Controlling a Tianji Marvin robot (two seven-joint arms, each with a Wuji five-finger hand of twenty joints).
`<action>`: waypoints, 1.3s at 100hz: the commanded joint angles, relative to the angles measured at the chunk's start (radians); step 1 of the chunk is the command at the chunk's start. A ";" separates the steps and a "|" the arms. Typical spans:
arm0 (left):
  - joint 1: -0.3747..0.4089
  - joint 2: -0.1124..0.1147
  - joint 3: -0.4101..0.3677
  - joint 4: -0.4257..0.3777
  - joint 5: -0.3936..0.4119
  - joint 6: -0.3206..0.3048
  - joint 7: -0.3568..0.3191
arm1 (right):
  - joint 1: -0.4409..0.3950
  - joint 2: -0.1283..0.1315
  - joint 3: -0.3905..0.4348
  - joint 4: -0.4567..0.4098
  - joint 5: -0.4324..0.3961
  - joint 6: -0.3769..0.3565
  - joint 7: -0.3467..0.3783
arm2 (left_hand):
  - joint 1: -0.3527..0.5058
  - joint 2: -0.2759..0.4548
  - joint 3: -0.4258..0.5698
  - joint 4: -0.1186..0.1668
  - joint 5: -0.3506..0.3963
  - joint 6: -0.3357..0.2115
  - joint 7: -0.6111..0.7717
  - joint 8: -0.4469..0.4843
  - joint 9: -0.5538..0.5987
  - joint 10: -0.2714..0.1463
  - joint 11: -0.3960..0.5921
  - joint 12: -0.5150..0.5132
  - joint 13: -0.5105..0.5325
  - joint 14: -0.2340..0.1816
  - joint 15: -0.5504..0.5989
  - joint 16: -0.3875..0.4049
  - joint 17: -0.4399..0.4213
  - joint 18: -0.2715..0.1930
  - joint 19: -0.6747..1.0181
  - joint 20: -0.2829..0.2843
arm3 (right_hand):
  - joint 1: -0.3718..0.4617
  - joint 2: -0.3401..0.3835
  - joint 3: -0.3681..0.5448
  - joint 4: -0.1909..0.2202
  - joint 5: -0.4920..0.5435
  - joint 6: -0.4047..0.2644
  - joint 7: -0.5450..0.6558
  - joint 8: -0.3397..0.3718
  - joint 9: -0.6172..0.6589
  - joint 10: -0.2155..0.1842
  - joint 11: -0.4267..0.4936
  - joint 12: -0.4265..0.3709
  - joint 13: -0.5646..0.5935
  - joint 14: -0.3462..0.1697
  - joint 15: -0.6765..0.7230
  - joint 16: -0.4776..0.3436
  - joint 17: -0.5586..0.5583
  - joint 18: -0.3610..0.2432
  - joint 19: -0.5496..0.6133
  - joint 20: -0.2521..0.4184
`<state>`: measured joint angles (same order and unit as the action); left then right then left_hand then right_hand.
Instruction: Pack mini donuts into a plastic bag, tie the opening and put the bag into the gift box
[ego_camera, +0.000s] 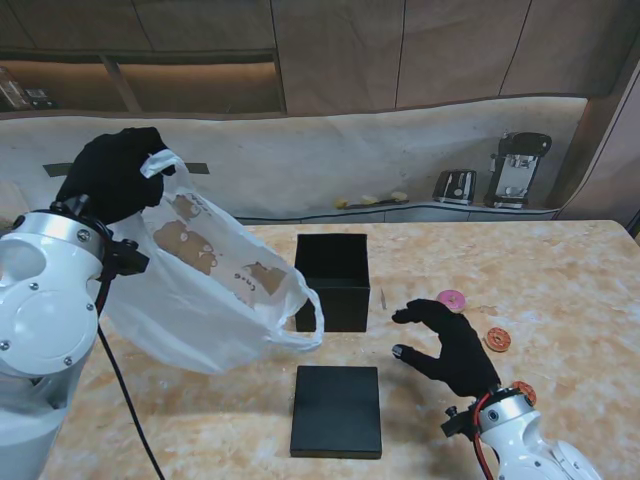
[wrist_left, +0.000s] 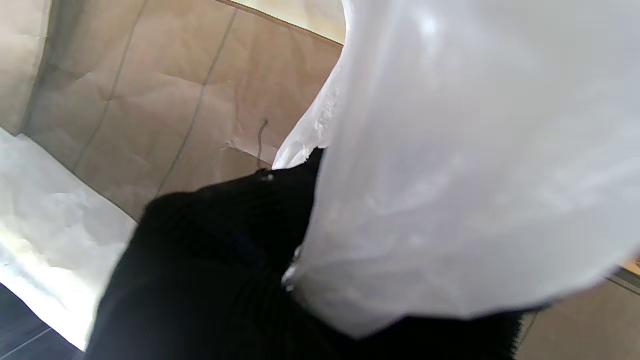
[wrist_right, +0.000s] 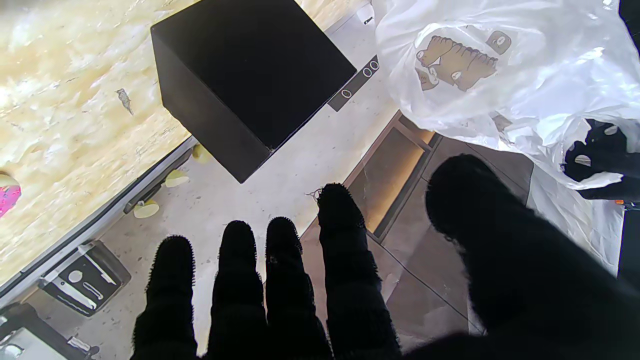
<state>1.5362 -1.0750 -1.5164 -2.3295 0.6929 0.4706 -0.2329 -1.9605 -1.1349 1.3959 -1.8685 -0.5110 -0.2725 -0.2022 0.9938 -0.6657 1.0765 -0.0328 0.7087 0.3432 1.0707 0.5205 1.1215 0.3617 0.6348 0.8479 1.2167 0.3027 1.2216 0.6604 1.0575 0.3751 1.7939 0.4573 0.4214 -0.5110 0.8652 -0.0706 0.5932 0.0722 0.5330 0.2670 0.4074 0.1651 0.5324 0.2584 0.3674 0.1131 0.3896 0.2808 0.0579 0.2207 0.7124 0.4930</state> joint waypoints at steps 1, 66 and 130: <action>-0.002 -0.009 0.022 -0.030 -0.011 0.010 -0.010 | -0.016 -0.007 0.006 -0.010 -0.007 -0.008 0.009 | 0.025 -0.020 0.024 0.015 0.017 -0.002 -0.017 0.015 0.057 0.009 0.034 0.027 0.048 0.033 -0.005 0.021 0.008 -0.148 0.091 0.024 | -0.014 -0.003 -0.002 0.004 -0.001 0.006 -0.012 0.004 0.031 -0.003 -0.007 0.032 0.012 -0.012 0.000 0.019 -0.008 -0.002 -0.011 0.000; -0.108 -0.062 0.352 -0.057 -0.155 0.230 0.166 | -0.038 -0.013 0.058 -0.021 -0.054 0.006 -0.034 | 0.027 -0.002 -0.008 0.007 0.006 -0.005 -0.035 0.029 0.047 0.005 0.025 0.024 0.046 0.027 -0.034 0.032 0.005 -0.135 0.073 0.026 | -0.012 -0.004 -0.007 0.006 0.000 0.012 -0.020 0.005 0.034 0.002 -0.010 0.031 0.010 -0.007 -0.002 0.019 -0.008 -0.001 -0.011 -0.001; -0.209 -0.186 0.562 0.040 -0.318 0.402 0.404 | -0.067 -0.019 0.149 -0.007 -0.122 0.004 -0.087 | 0.042 0.023 -0.045 0.009 -0.013 -0.004 -0.035 0.031 0.028 0.001 0.023 0.021 0.039 0.030 -0.071 0.044 -0.001 -0.119 0.021 0.017 | -0.012 -0.003 -0.007 0.006 0.002 0.015 -0.023 0.009 0.035 0.002 -0.008 0.032 0.008 -0.007 0.000 0.019 -0.010 -0.001 -0.007 -0.002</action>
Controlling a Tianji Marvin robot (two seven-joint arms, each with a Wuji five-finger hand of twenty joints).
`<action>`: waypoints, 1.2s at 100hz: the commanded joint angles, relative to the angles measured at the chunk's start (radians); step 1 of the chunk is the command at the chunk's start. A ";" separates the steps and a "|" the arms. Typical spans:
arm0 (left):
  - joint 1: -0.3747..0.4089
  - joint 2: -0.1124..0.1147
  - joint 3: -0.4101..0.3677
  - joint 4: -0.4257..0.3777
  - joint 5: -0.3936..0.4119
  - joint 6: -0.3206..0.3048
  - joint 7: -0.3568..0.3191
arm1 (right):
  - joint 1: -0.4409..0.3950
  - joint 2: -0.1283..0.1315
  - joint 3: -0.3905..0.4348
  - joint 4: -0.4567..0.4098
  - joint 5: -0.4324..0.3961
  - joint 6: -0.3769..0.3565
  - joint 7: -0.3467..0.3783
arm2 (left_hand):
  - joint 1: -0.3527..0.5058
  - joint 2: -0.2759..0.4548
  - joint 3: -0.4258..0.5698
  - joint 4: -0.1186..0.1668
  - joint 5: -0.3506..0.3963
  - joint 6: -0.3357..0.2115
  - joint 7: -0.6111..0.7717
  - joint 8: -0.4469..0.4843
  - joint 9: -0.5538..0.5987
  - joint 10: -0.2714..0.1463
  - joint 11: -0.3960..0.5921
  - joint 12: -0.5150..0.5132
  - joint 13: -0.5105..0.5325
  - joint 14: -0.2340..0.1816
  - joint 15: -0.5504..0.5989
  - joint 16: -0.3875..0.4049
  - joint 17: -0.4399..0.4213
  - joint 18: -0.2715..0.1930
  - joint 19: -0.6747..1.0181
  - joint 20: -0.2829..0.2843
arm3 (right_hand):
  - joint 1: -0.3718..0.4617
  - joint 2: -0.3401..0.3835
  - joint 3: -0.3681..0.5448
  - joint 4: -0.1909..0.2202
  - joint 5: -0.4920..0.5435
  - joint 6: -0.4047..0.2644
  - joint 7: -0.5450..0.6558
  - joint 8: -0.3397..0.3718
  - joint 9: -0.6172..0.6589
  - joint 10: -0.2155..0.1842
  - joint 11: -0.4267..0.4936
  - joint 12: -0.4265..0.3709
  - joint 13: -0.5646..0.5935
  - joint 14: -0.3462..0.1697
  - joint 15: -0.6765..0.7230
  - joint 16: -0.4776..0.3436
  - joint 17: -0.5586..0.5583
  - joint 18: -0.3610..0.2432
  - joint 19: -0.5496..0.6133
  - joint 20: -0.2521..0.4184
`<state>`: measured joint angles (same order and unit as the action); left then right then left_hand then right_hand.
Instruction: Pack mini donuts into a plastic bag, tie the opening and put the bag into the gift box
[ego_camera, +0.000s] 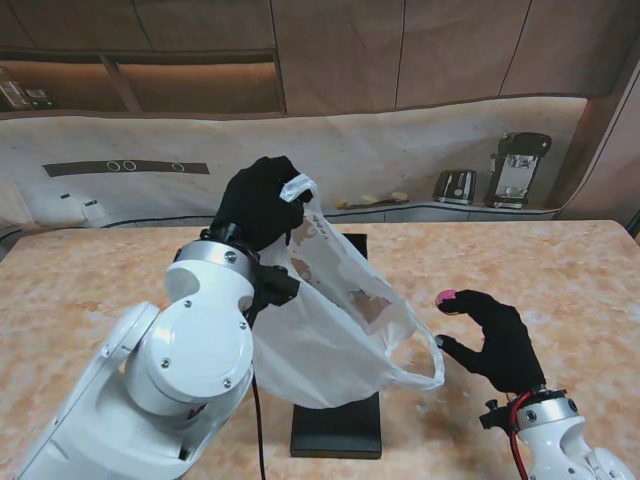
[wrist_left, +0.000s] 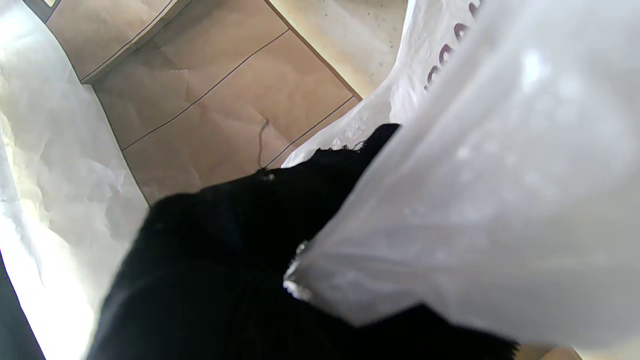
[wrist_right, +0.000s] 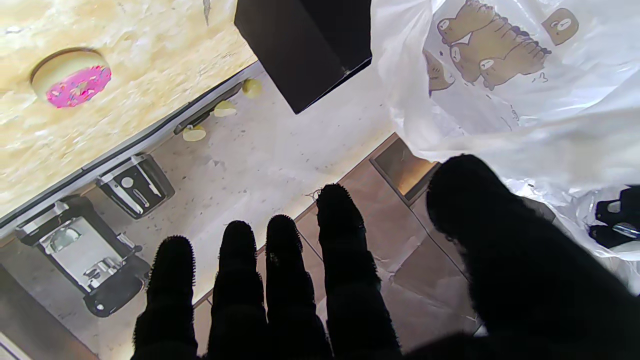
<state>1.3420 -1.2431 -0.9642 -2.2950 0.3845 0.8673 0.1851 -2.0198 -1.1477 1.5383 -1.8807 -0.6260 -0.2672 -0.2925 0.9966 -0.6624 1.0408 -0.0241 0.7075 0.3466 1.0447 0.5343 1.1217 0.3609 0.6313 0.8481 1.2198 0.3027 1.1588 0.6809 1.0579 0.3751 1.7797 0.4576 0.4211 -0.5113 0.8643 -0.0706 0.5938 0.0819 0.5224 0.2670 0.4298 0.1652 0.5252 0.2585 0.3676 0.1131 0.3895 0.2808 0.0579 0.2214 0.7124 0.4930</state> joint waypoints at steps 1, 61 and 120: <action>-0.017 -0.019 0.012 0.007 -0.011 0.006 -0.012 | -0.008 -0.006 0.008 0.006 -0.007 -0.001 0.003 | 0.039 0.019 -0.009 0.000 -0.012 -0.008 -0.009 0.018 0.027 0.001 0.026 0.020 0.036 0.030 -0.008 0.023 -0.001 -0.119 0.035 0.017 | -0.011 -0.003 -0.006 0.006 0.001 0.005 -0.013 0.009 0.012 0.002 0.000 0.032 0.008 -0.007 0.000 0.019 -0.010 -0.002 -0.007 -0.002; -0.038 -0.082 0.021 0.146 -0.115 -0.046 0.120 | 0.004 -0.005 0.077 0.015 -0.052 -0.009 -0.004 | 0.033 0.041 -0.020 -0.001 -0.042 -0.021 0.012 0.016 0.005 -0.017 0.028 0.018 0.017 0.021 -0.036 0.034 -0.004 -0.109 0.003 0.013 | -0.009 -0.004 -0.007 0.007 0.003 0.006 -0.014 0.012 0.015 0.003 0.000 0.032 0.008 -0.008 0.001 0.019 -0.009 -0.002 -0.005 -0.003; 0.161 -0.042 -0.107 0.262 -0.118 -0.179 0.152 | 0.053 0.005 0.032 0.008 -0.054 0.022 0.039 | 0.059 0.106 -0.267 -0.045 -0.132 -0.109 0.009 -0.023 -0.094 -0.072 -0.142 0.003 -0.229 0.115 -0.259 -0.028 -0.239 0.068 -0.287 -0.058 | -0.011 -0.003 -0.007 0.008 0.002 0.005 -0.014 0.014 0.016 0.002 0.000 0.032 0.009 -0.008 0.002 0.019 -0.009 -0.002 -0.002 -0.005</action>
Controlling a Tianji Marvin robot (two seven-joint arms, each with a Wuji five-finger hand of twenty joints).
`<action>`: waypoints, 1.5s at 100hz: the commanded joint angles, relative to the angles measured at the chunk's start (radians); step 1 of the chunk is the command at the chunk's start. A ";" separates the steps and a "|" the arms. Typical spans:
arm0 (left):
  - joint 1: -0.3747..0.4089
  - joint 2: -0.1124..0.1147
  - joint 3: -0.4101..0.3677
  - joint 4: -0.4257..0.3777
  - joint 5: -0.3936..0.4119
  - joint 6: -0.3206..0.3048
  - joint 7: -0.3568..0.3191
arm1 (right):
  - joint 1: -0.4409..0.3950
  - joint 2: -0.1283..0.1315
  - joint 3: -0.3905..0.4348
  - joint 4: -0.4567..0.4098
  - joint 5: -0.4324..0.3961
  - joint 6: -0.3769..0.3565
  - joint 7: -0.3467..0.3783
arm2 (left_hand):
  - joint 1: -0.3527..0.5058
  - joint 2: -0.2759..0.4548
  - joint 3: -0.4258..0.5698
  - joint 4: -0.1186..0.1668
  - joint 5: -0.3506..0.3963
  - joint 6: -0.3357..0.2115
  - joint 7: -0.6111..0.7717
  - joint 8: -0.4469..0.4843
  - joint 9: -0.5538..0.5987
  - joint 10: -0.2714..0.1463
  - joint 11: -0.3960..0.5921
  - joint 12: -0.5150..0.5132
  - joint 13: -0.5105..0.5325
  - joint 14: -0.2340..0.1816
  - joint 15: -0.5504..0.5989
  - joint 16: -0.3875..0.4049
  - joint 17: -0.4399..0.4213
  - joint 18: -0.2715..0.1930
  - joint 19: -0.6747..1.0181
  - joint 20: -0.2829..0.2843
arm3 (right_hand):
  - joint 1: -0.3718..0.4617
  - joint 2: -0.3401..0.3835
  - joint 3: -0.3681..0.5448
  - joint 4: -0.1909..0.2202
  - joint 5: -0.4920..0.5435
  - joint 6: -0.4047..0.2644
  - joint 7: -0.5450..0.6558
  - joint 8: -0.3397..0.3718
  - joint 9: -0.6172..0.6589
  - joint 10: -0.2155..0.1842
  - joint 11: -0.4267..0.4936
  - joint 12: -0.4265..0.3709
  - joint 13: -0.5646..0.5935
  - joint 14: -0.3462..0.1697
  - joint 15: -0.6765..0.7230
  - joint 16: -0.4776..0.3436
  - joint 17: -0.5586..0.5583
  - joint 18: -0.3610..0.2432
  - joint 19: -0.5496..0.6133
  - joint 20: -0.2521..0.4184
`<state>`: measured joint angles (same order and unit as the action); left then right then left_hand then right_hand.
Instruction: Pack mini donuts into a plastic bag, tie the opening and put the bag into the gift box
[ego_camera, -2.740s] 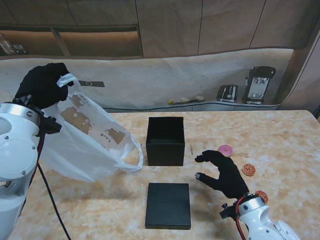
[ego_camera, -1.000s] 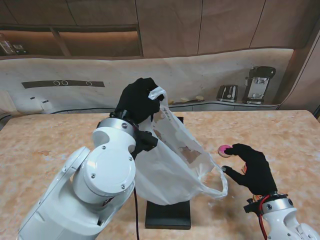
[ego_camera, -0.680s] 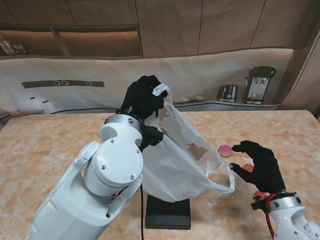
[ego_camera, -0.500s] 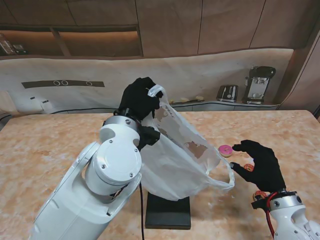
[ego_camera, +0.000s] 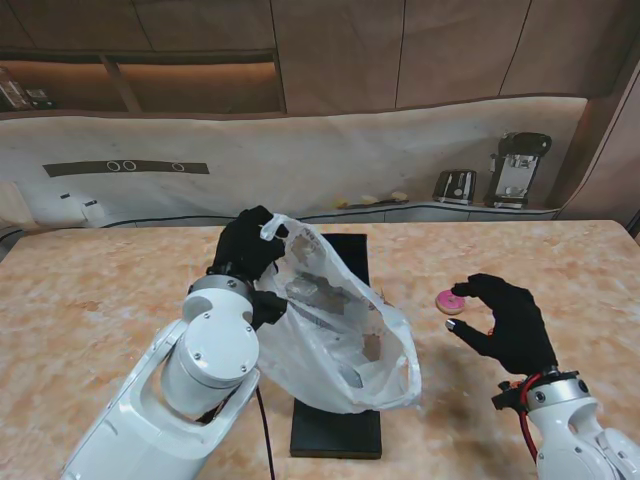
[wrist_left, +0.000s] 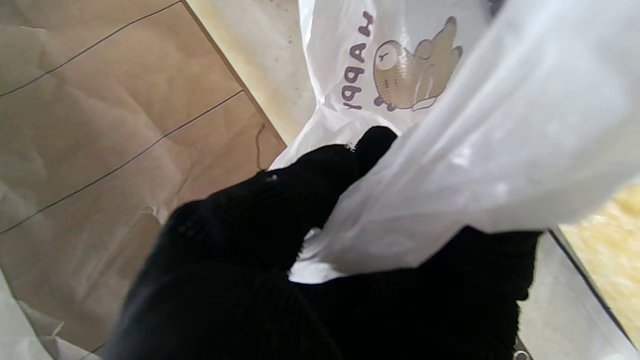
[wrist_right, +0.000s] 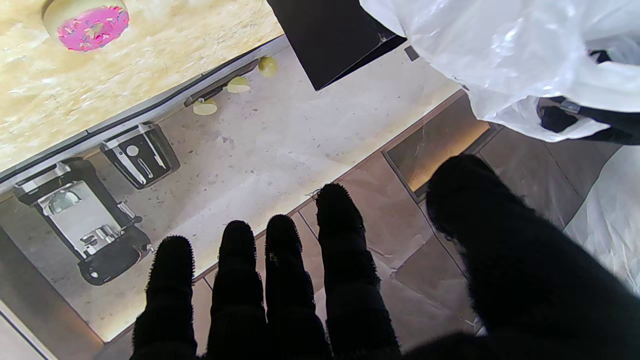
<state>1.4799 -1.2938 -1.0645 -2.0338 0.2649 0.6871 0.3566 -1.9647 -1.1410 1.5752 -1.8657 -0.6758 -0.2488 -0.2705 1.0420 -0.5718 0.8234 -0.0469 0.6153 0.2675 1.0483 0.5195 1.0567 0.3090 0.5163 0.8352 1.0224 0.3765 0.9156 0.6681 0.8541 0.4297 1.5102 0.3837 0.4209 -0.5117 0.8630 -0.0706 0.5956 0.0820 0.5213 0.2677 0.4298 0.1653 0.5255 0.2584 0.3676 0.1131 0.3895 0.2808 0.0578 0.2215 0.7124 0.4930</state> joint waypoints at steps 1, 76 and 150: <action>0.026 0.010 -0.008 0.001 0.003 0.001 -0.022 | -0.002 -0.002 -0.005 -0.007 -0.004 0.004 0.017 | 0.013 0.022 -0.071 -0.022 -0.047 -0.034 0.005 -0.005 -0.039 -0.023 -0.028 0.022 -0.048 0.043 -0.020 -0.014 -0.054 0.016 -0.025 0.024 | -0.011 -0.002 -0.006 0.008 0.000 0.004 -0.013 0.014 0.016 0.002 0.000 0.032 0.009 -0.008 0.002 0.019 -0.009 -0.002 -0.002 -0.005; 0.082 0.102 -0.047 0.072 0.264 -0.030 -0.187 | 0.108 0.021 -0.063 0.063 -0.012 0.062 0.123 | 0.149 0.086 -0.585 0.031 0.027 -0.085 -0.033 -0.015 -0.389 -0.016 0.145 0.168 -0.434 0.030 -0.003 0.212 -0.561 -0.032 -0.158 0.379 | -0.002 -0.028 -0.003 0.009 -0.013 0.006 -0.022 0.013 0.018 0.005 -0.004 0.031 0.013 -0.006 -0.001 0.018 -0.007 0.000 0.000 -0.009; 0.151 0.152 -0.073 0.056 0.411 -0.069 -0.294 | 0.275 0.058 -0.117 0.214 -0.122 0.107 0.251 | 0.118 0.008 -0.541 0.032 0.156 0.008 -0.062 -0.072 -0.116 0.012 0.373 0.167 -0.116 -0.001 0.346 0.254 -0.191 -0.017 0.125 0.453 | 0.010 -0.084 -0.013 0.006 -0.042 -0.001 -0.046 0.011 0.018 0.012 -0.016 0.026 0.023 0.005 -0.001 0.021 0.014 0.010 0.016 -0.011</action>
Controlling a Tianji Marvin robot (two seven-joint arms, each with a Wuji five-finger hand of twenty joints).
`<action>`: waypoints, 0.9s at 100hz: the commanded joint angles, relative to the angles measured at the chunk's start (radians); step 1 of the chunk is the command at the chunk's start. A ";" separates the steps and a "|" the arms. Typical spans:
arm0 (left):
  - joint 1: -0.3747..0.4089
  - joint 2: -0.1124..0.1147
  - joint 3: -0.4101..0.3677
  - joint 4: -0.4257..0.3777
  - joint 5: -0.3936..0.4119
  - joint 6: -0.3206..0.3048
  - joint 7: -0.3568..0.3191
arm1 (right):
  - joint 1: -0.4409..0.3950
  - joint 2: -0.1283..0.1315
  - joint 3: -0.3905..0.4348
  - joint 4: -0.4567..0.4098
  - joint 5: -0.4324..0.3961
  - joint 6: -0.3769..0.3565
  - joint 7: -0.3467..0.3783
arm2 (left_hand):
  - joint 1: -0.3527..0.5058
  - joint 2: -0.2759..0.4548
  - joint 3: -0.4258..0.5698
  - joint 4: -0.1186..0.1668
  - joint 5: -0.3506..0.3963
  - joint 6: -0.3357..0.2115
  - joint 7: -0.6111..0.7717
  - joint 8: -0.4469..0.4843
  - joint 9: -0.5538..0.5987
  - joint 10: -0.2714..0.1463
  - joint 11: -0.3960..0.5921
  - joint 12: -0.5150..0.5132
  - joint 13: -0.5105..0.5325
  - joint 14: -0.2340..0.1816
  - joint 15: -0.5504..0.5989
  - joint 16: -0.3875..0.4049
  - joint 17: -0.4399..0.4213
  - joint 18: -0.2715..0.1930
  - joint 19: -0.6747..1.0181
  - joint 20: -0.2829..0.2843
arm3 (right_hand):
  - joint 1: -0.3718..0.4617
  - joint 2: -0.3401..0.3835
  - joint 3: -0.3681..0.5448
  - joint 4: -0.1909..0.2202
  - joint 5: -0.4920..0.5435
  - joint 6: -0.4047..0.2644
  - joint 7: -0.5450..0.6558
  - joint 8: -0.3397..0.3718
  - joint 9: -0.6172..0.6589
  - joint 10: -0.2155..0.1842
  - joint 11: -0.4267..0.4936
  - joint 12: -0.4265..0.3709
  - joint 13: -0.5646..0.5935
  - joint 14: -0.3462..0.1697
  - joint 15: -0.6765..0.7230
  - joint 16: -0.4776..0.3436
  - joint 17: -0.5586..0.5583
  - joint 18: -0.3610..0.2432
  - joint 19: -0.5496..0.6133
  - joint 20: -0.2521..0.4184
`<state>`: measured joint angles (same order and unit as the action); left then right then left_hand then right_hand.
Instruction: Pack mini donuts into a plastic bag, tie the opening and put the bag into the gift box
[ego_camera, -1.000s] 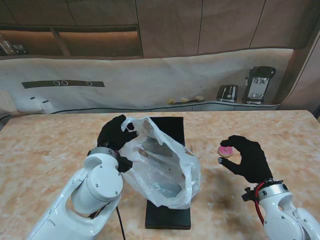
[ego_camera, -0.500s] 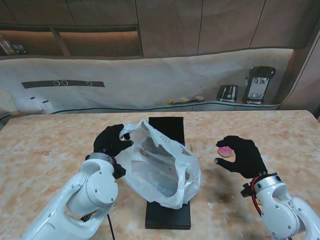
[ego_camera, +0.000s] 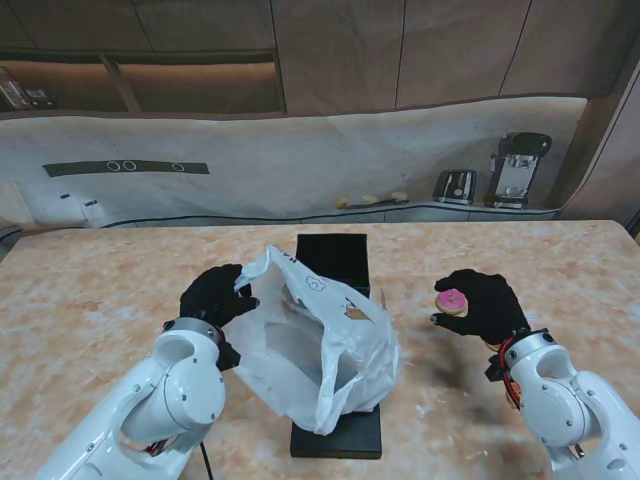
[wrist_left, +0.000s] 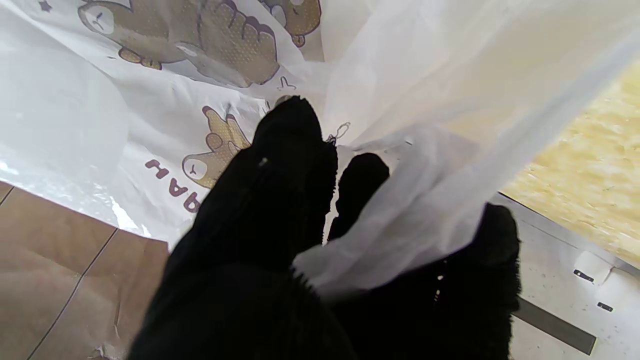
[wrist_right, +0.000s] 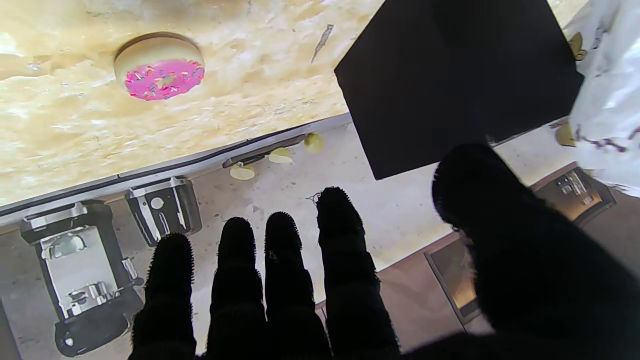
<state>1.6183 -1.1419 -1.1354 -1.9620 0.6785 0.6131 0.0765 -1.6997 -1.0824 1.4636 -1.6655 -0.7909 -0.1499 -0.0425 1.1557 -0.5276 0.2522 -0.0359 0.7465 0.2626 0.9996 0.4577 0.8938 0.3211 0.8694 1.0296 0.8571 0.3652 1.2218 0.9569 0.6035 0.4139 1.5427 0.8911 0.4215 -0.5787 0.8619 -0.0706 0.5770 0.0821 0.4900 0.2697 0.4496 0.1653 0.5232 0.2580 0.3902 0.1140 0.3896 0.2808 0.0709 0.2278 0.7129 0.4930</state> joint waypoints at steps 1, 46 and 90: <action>0.013 0.000 -0.003 -0.016 -0.003 0.006 -0.014 | 0.013 0.000 -0.007 0.017 -0.007 0.009 0.024 | 0.003 -0.037 0.032 0.021 0.025 0.013 -0.013 -0.010 0.053 -0.002 0.017 -0.029 0.055 0.009 0.041 -0.039 0.067 -0.001 0.100 -0.067 | 0.010 -0.017 -0.012 0.006 -0.024 -0.002 -0.014 0.010 -0.001 0.011 -0.014 0.026 0.001 0.004 -0.001 0.021 0.001 0.004 0.015 -0.011; 0.044 -0.003 -0.026 -0.041 -0.016 0.009 -0.003 | 0.099 0.014 -0.043 0.080 -0.034 0.057 0.094 | -0.011 -0.064 0.069 0.020 0.050 0.029 -0.022 -0.024 0.181 -0.036 0.020 -0.121 0.240 -0.032 0.088 -0.095 0.281 -0.027 0.238 -0.233 | 0.015 -0.024 -0.024 0.007 -0.028 -0.004 -0.019 0.010 0.000 0.014 -0.016 0.025 0.007 0.005 -0.004 0.022 0.006 0.007 0.020 -0.014; 0.080 -0.007 -0.047 -0.104 -0.047 0.033 0.000 | 0.264 0.033 -0.144 0.228 -0.069 0.135 0.187 | -0.016 -0.077 0.083 0.016 0.068 0.047 -0.025 -0.024 0.219 -0.042 0.042 -0.155 0.314 -0.064 0.120 -0.109 0.383 -0.037 0.287 -0.295 | 0.035 -0.044 -0.047 0.004 -0.029 -0.002 -0.023 0.010 0.009 0.013 -0.020 0.024 0.023 0.010 -0.007 0.022 0.023 0.009 0.031 -0.017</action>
<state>1.6898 -1.1447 -1.1803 -2.0533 0.6325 0.6400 0.0898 -1.4517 -1.0451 1.3280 -1.4586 -0.8593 -0.0322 0.1182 1.1433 -0.5656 0.3086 -0.0359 0.7970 0.2903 0.9855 0.4435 1.0869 0.2907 0.8844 0.8782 1.1308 0.3051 1.2998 0.8650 0.9411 0.4149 1.7426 0.6169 0.4453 -0.6013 0.8252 -0.0706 0.5753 0.0821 0.4834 0.2698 0.4508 0.1653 0.5130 0.2578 0.4061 0.1170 0.3886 0.2808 0.0948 0.2278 0.7275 0.4914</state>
